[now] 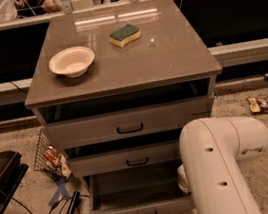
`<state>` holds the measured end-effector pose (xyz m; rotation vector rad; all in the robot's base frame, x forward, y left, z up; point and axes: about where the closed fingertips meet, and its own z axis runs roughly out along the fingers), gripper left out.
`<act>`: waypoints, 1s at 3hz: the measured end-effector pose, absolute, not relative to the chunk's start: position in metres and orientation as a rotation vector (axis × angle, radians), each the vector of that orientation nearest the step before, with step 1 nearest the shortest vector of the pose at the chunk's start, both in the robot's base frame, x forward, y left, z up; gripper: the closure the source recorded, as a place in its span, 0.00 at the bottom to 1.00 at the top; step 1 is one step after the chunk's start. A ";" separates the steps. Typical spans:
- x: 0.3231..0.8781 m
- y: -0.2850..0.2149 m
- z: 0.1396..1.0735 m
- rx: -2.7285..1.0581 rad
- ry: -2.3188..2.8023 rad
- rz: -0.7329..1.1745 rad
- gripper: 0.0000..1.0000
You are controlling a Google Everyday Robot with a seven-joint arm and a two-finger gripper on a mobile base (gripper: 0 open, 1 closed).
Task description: Open bottom drawer
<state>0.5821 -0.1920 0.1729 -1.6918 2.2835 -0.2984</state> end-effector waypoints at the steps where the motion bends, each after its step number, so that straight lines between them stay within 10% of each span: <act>1: 0.583 -0.188 0.158 -1.714 2.306 -0.255 1.00; 3: 0.544 -0.183 0.123 -1.732 2.401 -0.099 1.00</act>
Offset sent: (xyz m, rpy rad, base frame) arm -0.0852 0.0144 -0.0852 0.1086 0.3155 -0.0382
